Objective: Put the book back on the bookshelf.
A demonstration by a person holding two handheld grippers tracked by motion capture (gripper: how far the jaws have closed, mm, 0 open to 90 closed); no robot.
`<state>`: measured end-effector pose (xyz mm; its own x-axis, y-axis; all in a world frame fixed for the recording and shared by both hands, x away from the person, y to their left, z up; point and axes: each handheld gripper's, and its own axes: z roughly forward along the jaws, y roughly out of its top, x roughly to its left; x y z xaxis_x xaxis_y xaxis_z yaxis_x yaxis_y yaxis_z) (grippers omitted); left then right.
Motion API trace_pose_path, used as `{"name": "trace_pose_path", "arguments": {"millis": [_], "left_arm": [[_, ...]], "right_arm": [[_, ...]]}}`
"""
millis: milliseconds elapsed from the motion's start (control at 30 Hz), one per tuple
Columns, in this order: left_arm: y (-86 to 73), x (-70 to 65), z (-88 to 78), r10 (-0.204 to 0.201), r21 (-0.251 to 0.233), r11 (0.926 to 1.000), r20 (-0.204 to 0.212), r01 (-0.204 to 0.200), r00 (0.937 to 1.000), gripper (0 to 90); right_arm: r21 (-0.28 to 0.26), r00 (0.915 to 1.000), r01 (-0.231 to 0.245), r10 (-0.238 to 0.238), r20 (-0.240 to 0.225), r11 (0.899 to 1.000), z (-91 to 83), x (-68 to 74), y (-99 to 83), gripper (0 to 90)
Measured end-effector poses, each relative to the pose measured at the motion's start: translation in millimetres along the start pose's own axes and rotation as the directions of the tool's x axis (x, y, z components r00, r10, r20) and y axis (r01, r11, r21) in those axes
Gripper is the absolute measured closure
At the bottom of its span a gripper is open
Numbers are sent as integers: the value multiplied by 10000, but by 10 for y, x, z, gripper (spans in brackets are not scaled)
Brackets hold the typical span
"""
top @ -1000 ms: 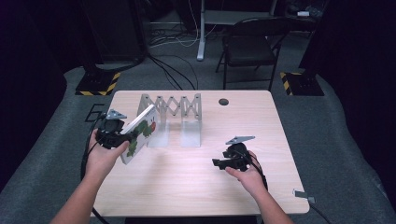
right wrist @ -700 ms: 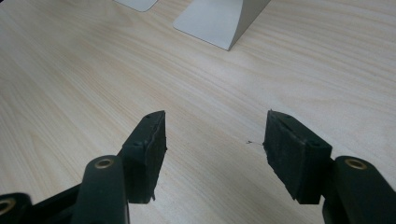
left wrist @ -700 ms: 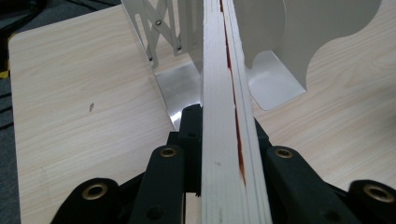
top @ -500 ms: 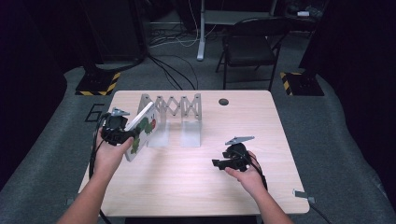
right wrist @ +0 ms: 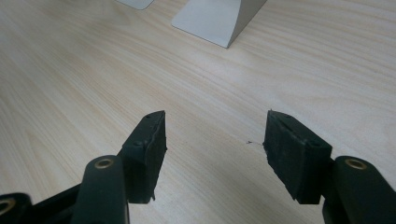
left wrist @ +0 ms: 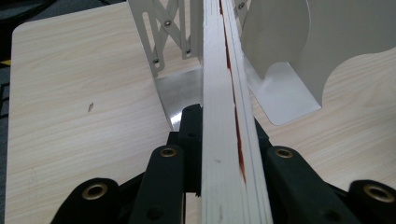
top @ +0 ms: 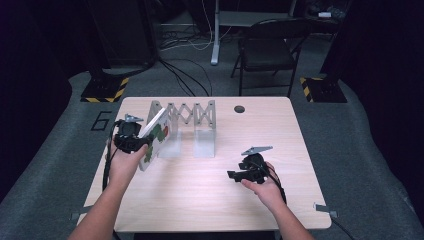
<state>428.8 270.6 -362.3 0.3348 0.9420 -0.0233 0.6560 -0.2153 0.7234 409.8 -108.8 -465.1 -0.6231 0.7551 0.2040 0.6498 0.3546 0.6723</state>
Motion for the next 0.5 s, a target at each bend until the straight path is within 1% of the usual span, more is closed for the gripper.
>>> {"name": "trace_pose_path", "arguments": {"millis": [133,300,333,367,400,433,500], "left_arm": [[16,-35,49,80,31,10000,-142,-79,9999,759],[18,-53,126,-89,-47,10000,-100,88,9999,759],[20,-48,135,-27,55,10000,-96,27,10000,759],[19,-50,155,-89,27,10000,-125,89,9999,759],[21,-38,167,-37,176,9998,-104,38,9999,759],[19,-37,188,-94,112,9999,-155,96,9998,759],[16,-29,219,-218,159,9996,-196,221,9996,759]], "right_arm": [[9,10000,28,-28,-28,10000,4,0,0,388],[-17,10000,11,-11,-42,10000,6,4,-3,388],[-24,10000,5,-5,-39,10000,6,3,-3,388],[-14,10000,20,-20,-29,10000,6,0,-3,388],[10,10000,31,-31,-36,10000,5,-3,-4,388],[20,10000,78,-78,-51,10000,6,-7,-3,388],[60,10000,53,-52,-54,10000,7,-3,-5,388]]}}
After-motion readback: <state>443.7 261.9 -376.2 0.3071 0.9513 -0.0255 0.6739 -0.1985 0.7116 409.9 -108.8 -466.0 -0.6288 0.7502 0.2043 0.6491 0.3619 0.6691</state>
